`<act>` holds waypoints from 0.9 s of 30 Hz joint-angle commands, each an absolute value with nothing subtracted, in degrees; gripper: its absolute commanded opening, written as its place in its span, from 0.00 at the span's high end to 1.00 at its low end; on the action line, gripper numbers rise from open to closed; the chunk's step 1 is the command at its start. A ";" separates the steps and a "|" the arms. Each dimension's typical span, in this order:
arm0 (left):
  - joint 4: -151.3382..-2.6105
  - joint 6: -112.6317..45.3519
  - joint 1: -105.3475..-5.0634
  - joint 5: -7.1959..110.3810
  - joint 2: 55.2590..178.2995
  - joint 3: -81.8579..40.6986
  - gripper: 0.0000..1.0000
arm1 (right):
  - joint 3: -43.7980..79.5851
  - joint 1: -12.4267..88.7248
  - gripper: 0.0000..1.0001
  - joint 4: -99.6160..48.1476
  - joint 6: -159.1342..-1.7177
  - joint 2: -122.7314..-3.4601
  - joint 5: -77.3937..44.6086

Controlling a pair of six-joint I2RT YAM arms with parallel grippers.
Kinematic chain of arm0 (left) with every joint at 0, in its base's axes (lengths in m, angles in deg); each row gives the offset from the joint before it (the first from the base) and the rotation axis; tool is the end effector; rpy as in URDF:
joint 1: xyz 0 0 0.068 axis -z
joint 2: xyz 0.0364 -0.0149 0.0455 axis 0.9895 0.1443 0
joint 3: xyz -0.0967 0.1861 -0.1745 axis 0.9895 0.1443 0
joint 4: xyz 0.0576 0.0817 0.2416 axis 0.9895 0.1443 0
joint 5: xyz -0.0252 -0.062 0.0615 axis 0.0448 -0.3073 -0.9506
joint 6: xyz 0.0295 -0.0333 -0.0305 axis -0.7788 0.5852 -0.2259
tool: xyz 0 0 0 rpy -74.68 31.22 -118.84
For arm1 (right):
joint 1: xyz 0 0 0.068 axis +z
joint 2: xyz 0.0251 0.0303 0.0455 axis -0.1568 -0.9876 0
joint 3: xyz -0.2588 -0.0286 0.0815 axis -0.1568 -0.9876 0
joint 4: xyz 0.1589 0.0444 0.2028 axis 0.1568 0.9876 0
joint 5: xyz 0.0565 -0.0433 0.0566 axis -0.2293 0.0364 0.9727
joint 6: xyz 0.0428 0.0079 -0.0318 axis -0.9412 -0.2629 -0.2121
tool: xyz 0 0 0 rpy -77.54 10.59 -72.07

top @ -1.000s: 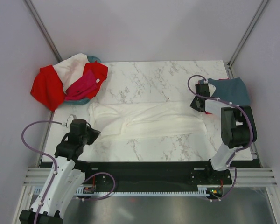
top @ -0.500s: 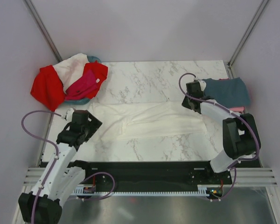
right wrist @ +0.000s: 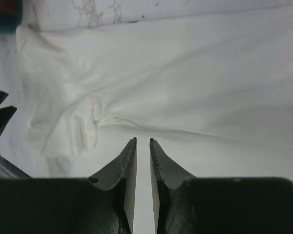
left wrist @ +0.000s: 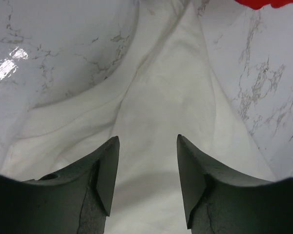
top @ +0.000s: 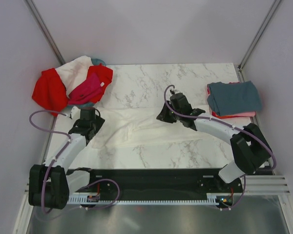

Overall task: Fold and stack the t-shirts
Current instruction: Fold the tshirt

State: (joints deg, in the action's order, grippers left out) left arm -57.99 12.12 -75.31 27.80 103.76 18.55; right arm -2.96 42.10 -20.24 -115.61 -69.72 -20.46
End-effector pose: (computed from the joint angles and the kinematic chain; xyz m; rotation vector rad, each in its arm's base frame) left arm 0.2152 -0.0146 0.2014 -1.1259 2.0643 -0.2261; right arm 0.2778 0.1835 0.2256 0.1490 2.3622 0.7462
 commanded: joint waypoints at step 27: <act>-85.33 17.36 -78.80 20.30 127.41 15.91 0.57 | 7.20 59.56 0.63 -34.41 -129.77 -92.92 -14.19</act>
